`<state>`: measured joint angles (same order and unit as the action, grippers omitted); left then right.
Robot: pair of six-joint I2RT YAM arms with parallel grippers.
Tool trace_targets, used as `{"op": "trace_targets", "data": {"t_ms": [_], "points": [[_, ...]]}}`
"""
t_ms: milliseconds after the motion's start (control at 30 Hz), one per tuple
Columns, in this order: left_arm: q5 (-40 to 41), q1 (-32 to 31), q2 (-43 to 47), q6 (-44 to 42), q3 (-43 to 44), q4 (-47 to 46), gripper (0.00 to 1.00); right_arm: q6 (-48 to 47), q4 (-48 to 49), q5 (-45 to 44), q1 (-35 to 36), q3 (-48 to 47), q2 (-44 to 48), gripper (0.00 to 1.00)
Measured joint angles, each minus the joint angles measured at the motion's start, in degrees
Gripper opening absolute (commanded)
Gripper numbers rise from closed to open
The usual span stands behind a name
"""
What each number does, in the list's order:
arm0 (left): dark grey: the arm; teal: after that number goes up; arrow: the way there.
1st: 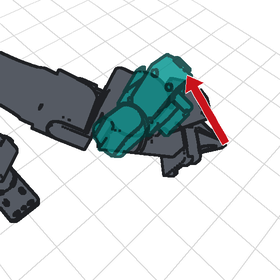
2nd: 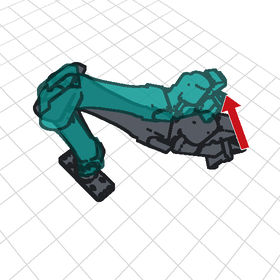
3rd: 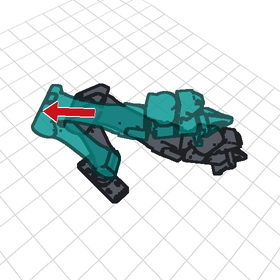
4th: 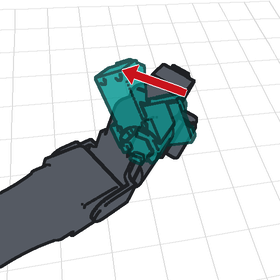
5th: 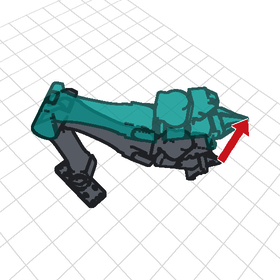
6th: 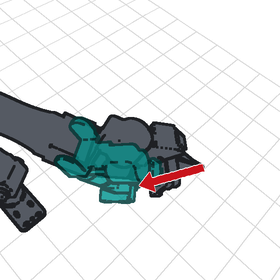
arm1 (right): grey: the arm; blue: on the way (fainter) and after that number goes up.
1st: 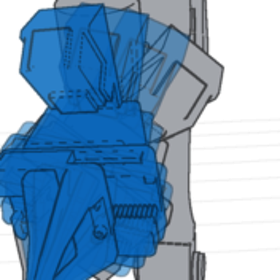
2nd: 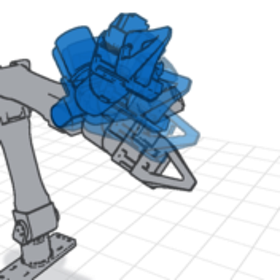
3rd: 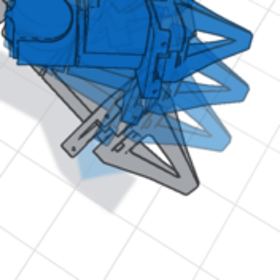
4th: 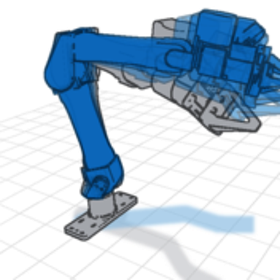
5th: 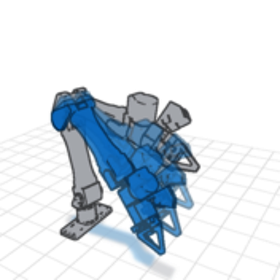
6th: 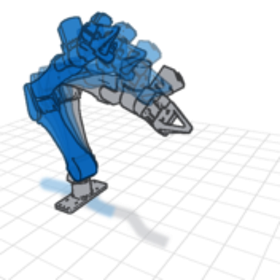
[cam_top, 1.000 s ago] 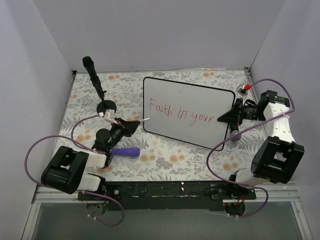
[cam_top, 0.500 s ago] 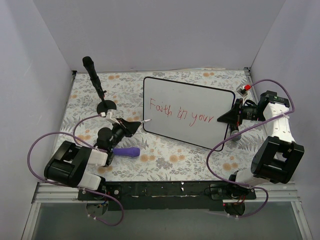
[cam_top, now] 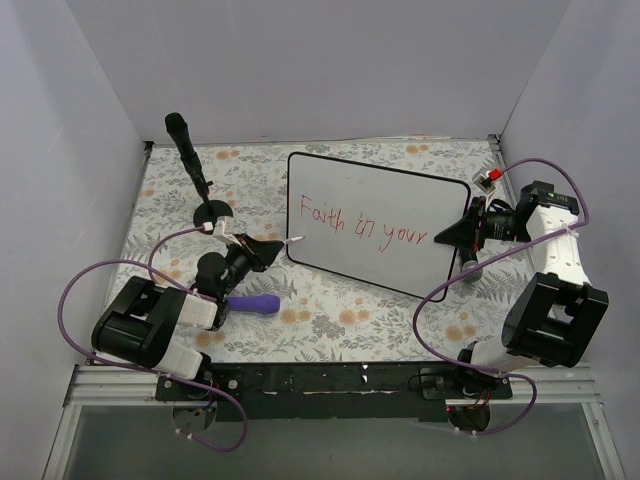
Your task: Write a sentence on the whiteboard
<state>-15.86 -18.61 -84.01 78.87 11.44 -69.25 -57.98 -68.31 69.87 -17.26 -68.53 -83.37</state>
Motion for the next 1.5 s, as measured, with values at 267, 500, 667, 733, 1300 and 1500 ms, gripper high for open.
{"op": "trace_targets", "data": {"t_ms": [267,500,667,733,1300,1500], "points": [[1.79,-0.35,0.81,-0.02,0.00,1.33,0.00,0.02,0.33,0.02,0.00,0.02,0.00,0.01],[4.04,-0.35,2.01,-0.20,0.00,4.59,0.00,0.00,0.87,0.17,0.02,0.02,0.00,0.01],[4.79,-0.35,2.84,-0.37,0.00,6.23,0.00,0.00,0.94,0.20,0.02,0.02,0.00,0.01],[4.79,-0.35,2.91,-0.46,0.00,6.36,0.00,0.00,0.94,0.20,0.02,0.02,0.02,0.01],[-0.31,-0.35,-0.17,-0.13,1.75,8.33,0.00,-0.28,1.49,0.28,0.02,0.02,0.09,0.01],[-0.02,-0.37,0.17,0.00,1.81,11.23,0.00,-0.50,1.57,0.33,0.02,0.02,0.09,0.01]]}}
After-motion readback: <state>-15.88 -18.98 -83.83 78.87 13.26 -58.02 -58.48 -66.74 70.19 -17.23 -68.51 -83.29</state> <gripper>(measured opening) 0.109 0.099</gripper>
